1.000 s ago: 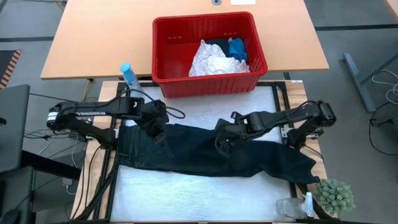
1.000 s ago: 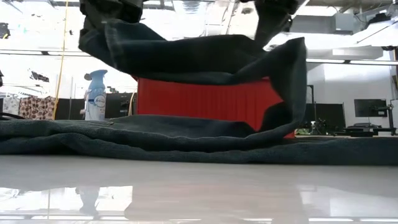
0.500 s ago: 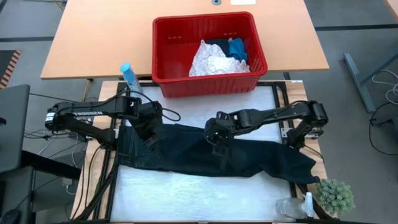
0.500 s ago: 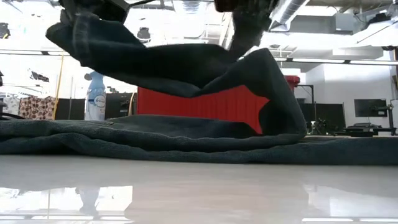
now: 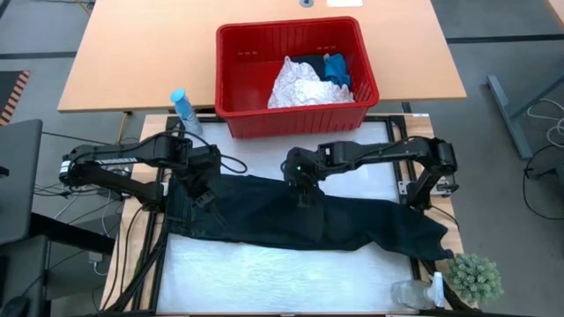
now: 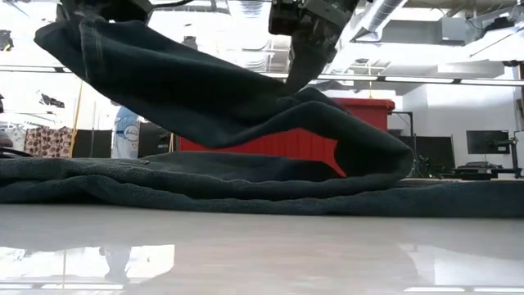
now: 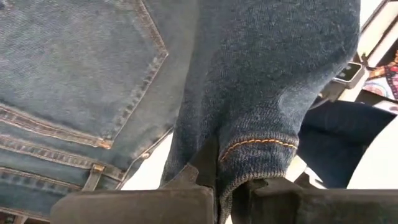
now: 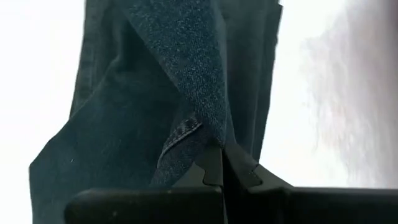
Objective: Fold Laundry from Bin
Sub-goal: Fold the black pants from the red bin
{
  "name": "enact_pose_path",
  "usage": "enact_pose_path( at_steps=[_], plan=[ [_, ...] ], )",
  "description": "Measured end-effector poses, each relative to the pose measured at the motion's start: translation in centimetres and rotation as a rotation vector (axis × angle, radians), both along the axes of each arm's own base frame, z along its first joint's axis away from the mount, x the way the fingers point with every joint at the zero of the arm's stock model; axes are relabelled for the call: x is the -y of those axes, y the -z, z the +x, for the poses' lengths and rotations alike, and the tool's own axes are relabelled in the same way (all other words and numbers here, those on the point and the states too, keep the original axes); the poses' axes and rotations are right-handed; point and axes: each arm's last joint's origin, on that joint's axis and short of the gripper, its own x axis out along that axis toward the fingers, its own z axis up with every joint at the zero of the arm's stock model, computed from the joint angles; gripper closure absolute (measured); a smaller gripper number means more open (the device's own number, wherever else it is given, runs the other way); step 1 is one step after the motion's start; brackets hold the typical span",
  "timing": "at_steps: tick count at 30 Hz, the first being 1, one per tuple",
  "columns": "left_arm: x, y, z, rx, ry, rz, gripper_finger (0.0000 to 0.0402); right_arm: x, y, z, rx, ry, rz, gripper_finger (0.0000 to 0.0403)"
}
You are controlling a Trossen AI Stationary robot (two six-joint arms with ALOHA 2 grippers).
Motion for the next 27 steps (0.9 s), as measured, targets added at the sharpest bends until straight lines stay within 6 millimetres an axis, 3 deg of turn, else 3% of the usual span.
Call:
enact_pose_path(
  at_steps=[2,5,15,20,23,27],
  plan=[
    [0.0,0.0,-0.1,-0.001,0.0,0.0,0.0401,0.6,-0.1,0.1,0.012,0.049,-0.065,0.0387],
    [0.0,0.0,-0.3,-0.018,0.0,-0.002,0.0401,1.5,-0.2,0.0,0.022,-0.075,0.019,0.0387],
    [0.1,0.1,-0.7,-0.061,0.001,0.0,0.0401,4.6,-0.6,0.0,0.057,0.045,-0.107,0.0387],
    [0.1,0.1,-1.0,-0.078,0.019,0.004,0.0401,6.2,-0.8,-0.7,0.02,0.061,-0.177,0.0344],
    [0.1,0.1,-1.1,-0.08,0.036,0.004,0.0401,6.7,-0.7,-1.1,0.028,-0.016,-0.025,0.0318],
    [0.1,0.2,-1.1,-0.088,0.038,0.006,0.0401,5.8,0.4,-1.9,-0.041,-0.121,0.219,0.0297]
  ],
)
